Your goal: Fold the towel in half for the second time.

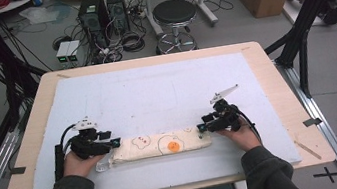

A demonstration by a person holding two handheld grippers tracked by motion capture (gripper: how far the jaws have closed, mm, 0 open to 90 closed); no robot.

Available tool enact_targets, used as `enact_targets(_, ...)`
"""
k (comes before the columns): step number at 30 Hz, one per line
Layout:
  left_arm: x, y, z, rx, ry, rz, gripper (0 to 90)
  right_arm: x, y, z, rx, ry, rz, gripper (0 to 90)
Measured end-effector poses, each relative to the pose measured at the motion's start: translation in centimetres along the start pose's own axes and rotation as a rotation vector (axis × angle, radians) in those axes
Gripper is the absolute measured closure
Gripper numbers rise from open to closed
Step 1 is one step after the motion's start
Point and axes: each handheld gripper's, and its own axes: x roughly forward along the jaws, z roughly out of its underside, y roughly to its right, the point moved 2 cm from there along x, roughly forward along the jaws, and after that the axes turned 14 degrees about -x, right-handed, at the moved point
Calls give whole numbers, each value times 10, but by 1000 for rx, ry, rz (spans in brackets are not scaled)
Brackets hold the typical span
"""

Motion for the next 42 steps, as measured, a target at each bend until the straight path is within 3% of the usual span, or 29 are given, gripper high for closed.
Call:
enact_targets(6, 10, 3, 3, 9, -68, 22, 473, 3, -2, 1, 8, -26, -36, 540)
enact_targets(13, 11, 7, 5, 41, -86, 55, 607, 5, -7, 1, -20, -40, -51, 628)
enact_targets(18, 11, 8, 6, 56, -90, 47, 684, 7, -11, 1, -45, -44, -73, 727)
enact_targets(25, 10, 11, 6, 86, -81, 50, 806, 6, -12, 1, -61, -38, -100, 809)
enact_targets(37, 5, 10, 3, 94, -45, 42, 828, 1, -9, 0, -64, -10, -96, 828)
enact_targets(42, 3, 9, 0, 76, -21, 40, 831, -3, -8, -4, -68, -4, -81, 829)
